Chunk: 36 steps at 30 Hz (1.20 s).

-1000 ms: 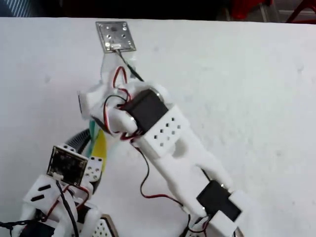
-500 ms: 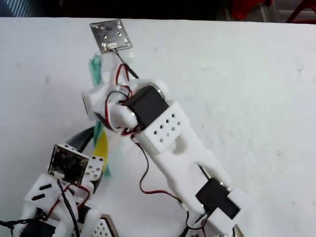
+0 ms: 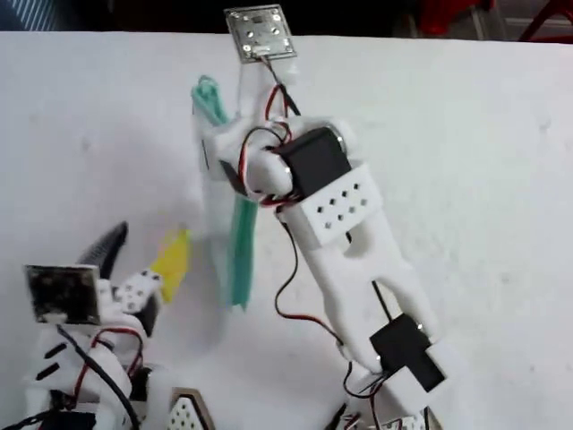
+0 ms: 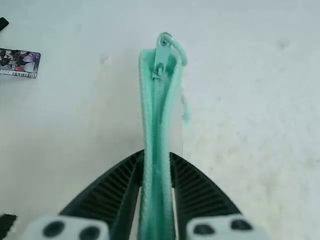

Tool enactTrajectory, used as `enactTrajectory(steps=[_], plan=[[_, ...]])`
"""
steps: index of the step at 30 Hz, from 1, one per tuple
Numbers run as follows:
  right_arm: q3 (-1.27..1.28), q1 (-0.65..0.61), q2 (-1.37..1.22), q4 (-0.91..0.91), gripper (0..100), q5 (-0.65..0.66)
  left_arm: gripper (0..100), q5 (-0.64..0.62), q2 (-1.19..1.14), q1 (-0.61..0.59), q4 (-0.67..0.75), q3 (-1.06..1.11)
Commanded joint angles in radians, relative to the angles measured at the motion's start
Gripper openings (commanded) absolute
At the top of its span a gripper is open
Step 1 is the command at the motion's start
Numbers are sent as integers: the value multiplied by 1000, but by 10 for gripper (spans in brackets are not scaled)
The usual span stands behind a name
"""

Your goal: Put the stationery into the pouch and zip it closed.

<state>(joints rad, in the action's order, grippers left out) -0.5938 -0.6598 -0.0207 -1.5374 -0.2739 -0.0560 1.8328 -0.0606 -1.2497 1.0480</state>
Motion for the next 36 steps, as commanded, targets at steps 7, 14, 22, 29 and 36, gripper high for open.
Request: enactTrajectory(steps=[7,14,22,29,36], plan=[[-26,-62,64,464,16,11,293,-279,-4,-329,247,140],[126,47,45,476,16,3,293,-282,-4,-326,252,147],[821,443,180,700,15,12,293,-282,-4,-321,252,149],[1364,555,487,1012,15,152,293,-278,-4,-259,244,155],[1629,616,538,1267,15,239,293,-278,-4,-254,278,201]])
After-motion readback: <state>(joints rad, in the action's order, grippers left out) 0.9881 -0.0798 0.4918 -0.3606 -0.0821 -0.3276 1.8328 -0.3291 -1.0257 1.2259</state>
